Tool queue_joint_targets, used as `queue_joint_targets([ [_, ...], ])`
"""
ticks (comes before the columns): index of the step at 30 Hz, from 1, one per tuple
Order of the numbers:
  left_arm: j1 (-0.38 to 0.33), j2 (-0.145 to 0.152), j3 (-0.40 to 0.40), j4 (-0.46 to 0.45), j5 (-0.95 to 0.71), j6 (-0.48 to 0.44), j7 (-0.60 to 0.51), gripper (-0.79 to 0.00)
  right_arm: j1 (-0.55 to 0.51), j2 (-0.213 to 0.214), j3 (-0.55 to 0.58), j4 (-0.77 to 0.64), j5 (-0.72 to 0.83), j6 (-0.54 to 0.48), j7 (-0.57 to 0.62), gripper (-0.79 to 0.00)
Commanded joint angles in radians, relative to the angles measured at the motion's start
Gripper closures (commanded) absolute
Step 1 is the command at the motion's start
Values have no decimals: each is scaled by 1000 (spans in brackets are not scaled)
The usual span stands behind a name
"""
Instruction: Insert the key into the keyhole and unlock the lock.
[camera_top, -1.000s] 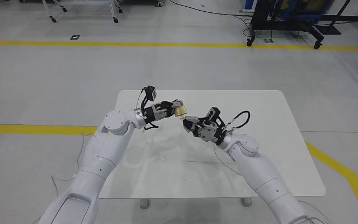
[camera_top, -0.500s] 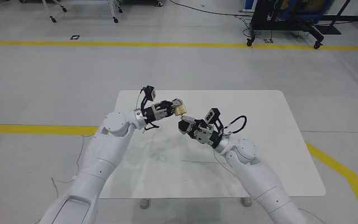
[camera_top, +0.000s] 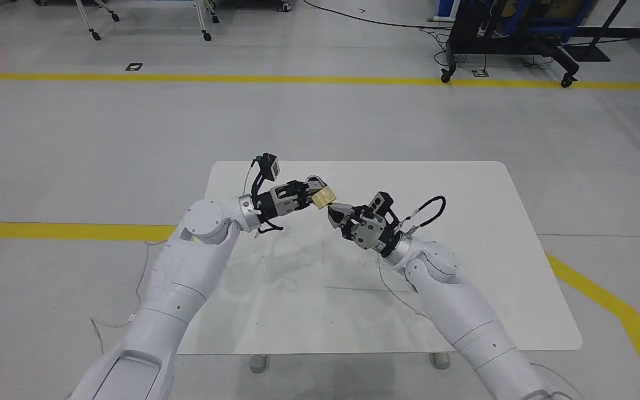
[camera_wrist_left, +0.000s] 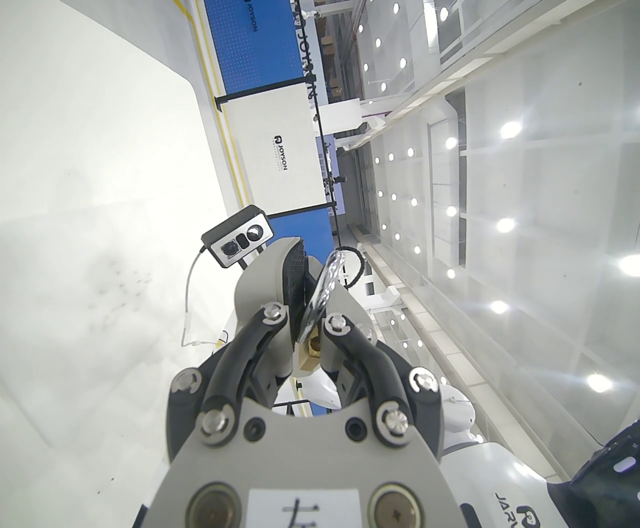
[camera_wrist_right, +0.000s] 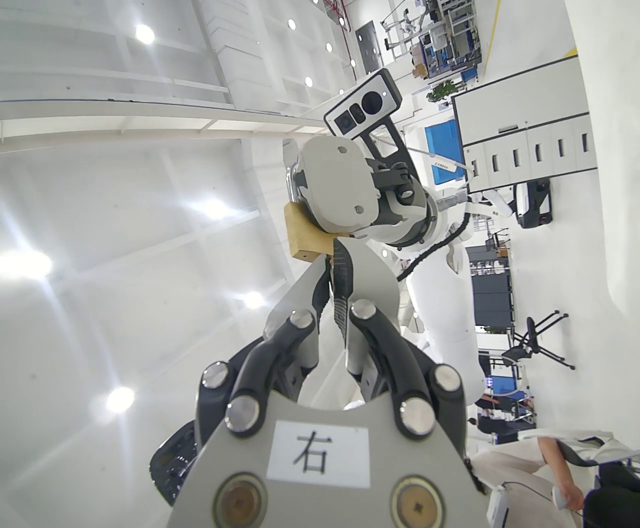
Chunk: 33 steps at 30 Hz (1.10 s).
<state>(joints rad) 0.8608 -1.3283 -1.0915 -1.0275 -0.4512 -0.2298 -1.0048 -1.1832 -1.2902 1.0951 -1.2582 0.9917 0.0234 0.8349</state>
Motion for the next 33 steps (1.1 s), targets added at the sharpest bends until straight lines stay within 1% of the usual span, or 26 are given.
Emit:
queue_joint_targets([
  [1, 1, 0, -1, -1, -1, -11, -5, 0, 7, -1, 1, 14, 26, 22, 32, 0],
  [6, 0, 1, -3, 1, -5, -19, -11, 0, 17, -3, 8, 41, 41, 25, 65, 0],
  [8, -1, 2, -3, 3, -5, -17, -9, 0, 17, -2, 12, 40, 18, 5, 68, 0],
  [10, -2, 2, -3, 6, -7, -13, -5, 0, 10, 1, 17, 29, -27, -32, 68, -231],
  [11, -3, 2, -3, 6, -8, -11, -5, 0, 2, 3, 22, 21, -44, -52, 62, -317],
  [12, -3, 2, -3, 7, -8, -11, -4, 0, -7, 4, 28, 11, -63, -75, 49, -372],
  [13, -4, 2, -3, 8, -8, -9, -3, 0, -18, 6, 33, -3, -83, -98, 35, -529],
  [15, -5, 2, -2, 12, -8, -1, 2, 0, -44, 9, 46, -35, -126, -143, -7, -625],
  [16, -7, 2, -1, 14, -7, 7, 5, 0, -57, 11, 52, -53, -149, -162, -26, -696],
  [17, -9, 1, 0, 17, -6, 15, 8, 0, -70, 14, 58, -70, -176, -180, -46, -785],
  [22, -20, 0, 8, 28, 4, 39, 13, 0, -149, 26, 104, -160, -295, -255, -166, -785],
  [25, -34, 0, 24, 37, 41, 57, 4, 0, -198, 32, 128, -218, -352, -266, -229, -785],
  [27, -41, 0, 35, 37, 86, 55, 32, 0, -198, 32, 128, -218, -352, -266, -229, -785],
  [33, -41, 0, 35, 37, 86, 55, 32, 0, -198, 32, 128, -218, -352, -266, -229, -785],
])
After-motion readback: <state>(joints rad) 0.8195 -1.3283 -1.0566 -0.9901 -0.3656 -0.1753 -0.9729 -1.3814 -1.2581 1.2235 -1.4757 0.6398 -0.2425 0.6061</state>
